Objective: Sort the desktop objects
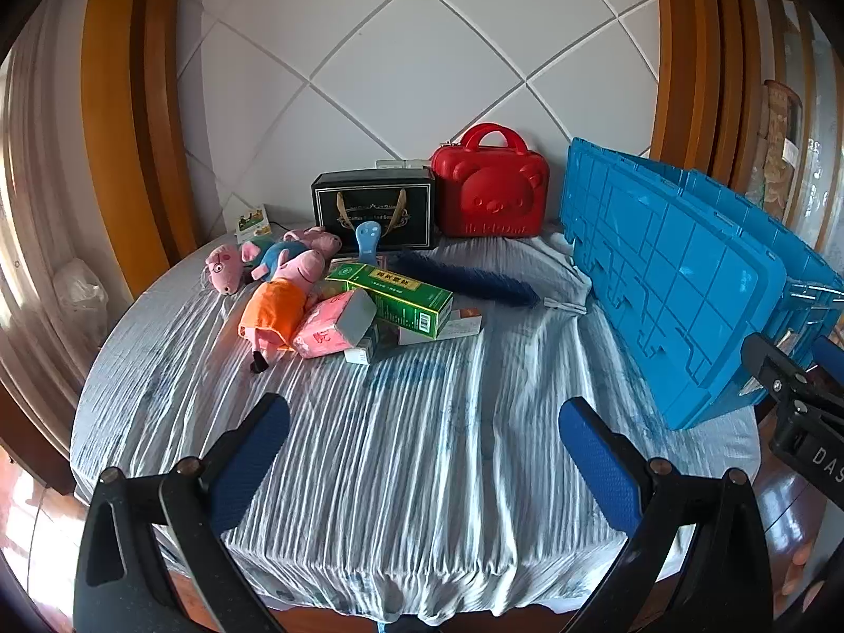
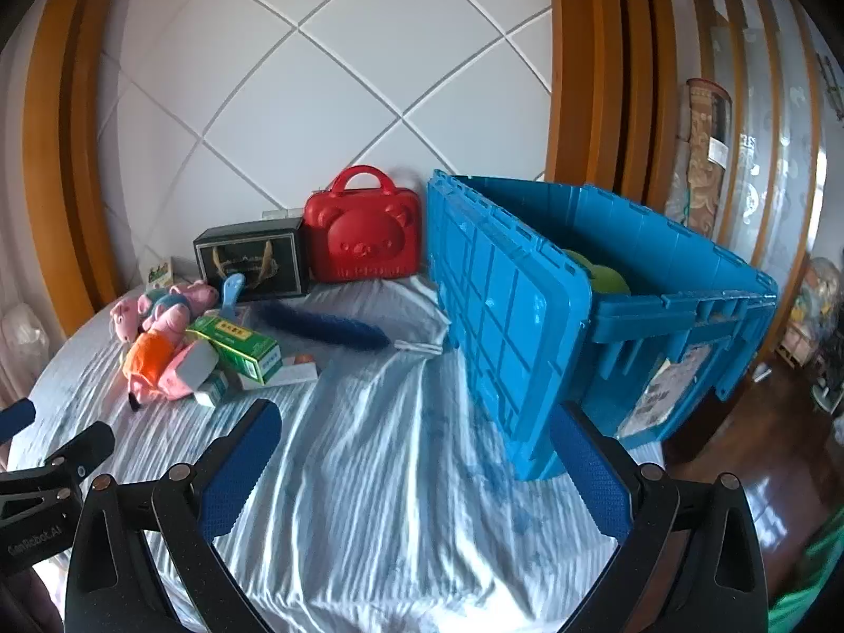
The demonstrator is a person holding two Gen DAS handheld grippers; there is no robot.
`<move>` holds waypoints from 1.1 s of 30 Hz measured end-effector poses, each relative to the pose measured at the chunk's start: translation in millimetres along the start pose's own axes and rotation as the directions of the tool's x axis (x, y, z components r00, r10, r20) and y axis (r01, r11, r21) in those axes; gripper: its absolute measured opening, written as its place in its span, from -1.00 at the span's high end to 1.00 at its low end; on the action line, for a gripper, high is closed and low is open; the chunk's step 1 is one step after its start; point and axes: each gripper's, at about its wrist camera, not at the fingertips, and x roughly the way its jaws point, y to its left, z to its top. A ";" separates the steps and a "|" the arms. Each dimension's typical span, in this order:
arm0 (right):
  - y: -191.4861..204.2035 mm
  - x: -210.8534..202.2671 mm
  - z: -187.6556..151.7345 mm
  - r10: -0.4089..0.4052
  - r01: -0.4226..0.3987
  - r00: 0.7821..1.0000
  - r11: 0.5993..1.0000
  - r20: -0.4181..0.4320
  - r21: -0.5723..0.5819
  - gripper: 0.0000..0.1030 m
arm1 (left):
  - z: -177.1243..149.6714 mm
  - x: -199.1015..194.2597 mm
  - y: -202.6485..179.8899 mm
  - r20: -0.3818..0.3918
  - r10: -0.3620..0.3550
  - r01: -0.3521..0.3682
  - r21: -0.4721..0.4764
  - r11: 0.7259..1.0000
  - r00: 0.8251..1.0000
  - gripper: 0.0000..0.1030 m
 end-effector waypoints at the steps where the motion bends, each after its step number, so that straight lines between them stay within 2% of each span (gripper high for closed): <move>1: -0.3 0.2 -0.5 0.001 -0.001 1.000 1.000 -0.002 0.001 -1.00 | -1.2 -0.1 0.0 -0.002 0.003 -0.003 0.000 1.000 1.000 -1.00; 10: -0.9 11.3 -9.2 0.024 -0.024 0.999 1.000 -0.040 0.009 -1.00 | -7.6 7.7 1.4 -0.043 0.045 -0.045 -0.001 0.999 0.998 -1.00; 15: 2.5 16.9 -9.6 0.026 -0.026 0.999 1.000 -0.041 0.005 -1.00 | -5.3 26.3 7.8 -0.076 0.015 -0.016 -0.010 1.000 0.997 -1.00; 18: 7.9 25.5 -6.3 0.047 -0.047 0.998 0.999 -0.040 0.017 -1.00 | -3.8 41.8 19.4 -0.093 0.026 -0.027 -0.015 1.000 0.995 -1.00; 24: 44.0 65.1 4.8 0.081 -0.081 0.993 0.997 -0.088 0.010 -1.00 | 2.8 88.8 80.1 -0.151 0.079 -0.091 -0.075 0.993 0.985 -1.00; 28: 77.8 105.4 12.6 0.100 -0.100 0.985 0.995 -0.142 0.006 -1.00 | 9.8 130.0 136.2 -0.215 0.124 -0.146 -0.092 0.985 0.969 -1.00; 33: 121.0 154.3 19.0 0.121 -0.122 0.969 0.993 -0.214 0.011 -1.00 | 17.2 170.1 194.2 -0.252 0.168 -0.202 -0.114 0.973 0.953 -1.00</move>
